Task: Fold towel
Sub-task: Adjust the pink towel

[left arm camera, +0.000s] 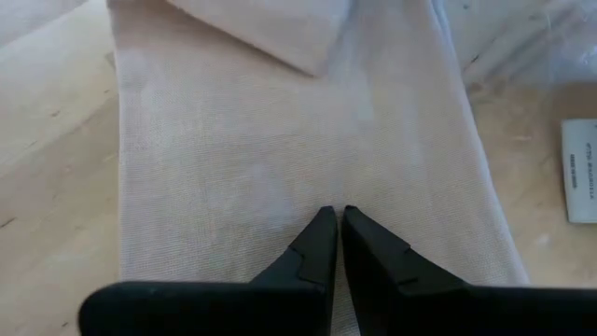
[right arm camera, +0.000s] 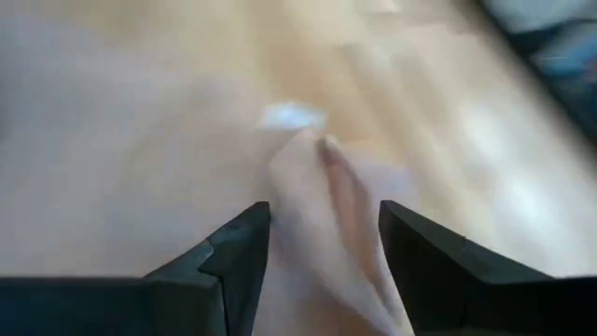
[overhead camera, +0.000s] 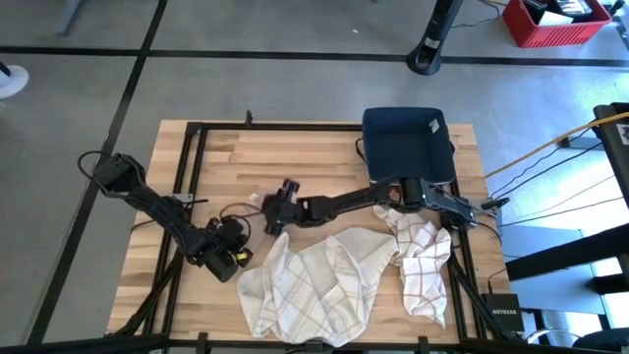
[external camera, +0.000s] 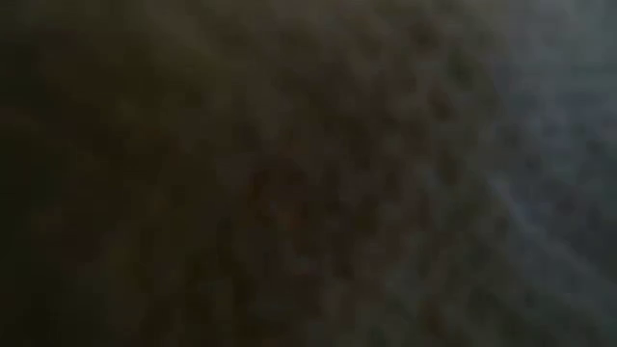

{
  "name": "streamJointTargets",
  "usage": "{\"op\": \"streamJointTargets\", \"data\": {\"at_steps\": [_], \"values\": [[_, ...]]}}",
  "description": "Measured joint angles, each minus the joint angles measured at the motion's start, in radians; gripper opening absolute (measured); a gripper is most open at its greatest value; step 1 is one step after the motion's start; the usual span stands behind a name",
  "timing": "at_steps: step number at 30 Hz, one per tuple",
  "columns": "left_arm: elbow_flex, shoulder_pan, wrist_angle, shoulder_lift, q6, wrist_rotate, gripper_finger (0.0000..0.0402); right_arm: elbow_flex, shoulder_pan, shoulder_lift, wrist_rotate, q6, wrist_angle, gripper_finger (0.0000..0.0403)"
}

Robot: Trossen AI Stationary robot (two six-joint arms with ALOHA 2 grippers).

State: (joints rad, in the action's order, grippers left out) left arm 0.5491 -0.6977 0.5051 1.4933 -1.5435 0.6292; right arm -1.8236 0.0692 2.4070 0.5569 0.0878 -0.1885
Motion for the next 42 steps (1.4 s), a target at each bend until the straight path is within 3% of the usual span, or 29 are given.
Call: {"op": "streamJointTargets", "data": {"at_steps": [3,6,10,15,17,28,33,38,42], "values": [[0.0,-0.016,-0.001,0.0,0.0,0.0,0.0017,0.001,-0.027,-0.002,0.124,-0.009,-0.071,0.0207],[0.0,-0.031,-0.001,0.0,0.0,0.0,0.0017,0.003,-0.047,-0.015,0.118,0.014,-0.146,0.0207],[0.0,-0.036,0.003,0.0,-0.001,-0.003,0.0017,0.002,-0.031,-0.067,-0.024,0.014,-0.146,0.0207],[0.0,-0.035,0.002,0.0,-0.001,0.003,0.0017,0.002,0.027,-0.08,-0.307,-0.076,-0.061,0.0207],[0.0,-0.035,0.001,0.0,-0.001,0.004,0.0017,0.0,0.047,-0.061,-0.356,-0.123,-0.021,0.0207],[-0.001,-0.035,-0.013,0.001,0.006,0.009,0.0017,0.002,0.034,0.019,-0.038,-0.147,-0.009,0.0207],[-0.001,-0.035,-0.014,0.001,0.006,0.01,0.0017,-0.016,0.02,0.011,0.027,-0.139,0.014,0.0207],[-0.001,-0.037,-0.024,0.001,0.006,0.01,0.0017,-0.02,-0.032,0.002,0.297,-0.071,-0.052,0.0207],[-0.001,-0.047,-0.026,0.001,0.006,0.01,0.0017,-0.045,-0.062,-0.034,0.206,-0.004,-0.165,0.0207]]}}
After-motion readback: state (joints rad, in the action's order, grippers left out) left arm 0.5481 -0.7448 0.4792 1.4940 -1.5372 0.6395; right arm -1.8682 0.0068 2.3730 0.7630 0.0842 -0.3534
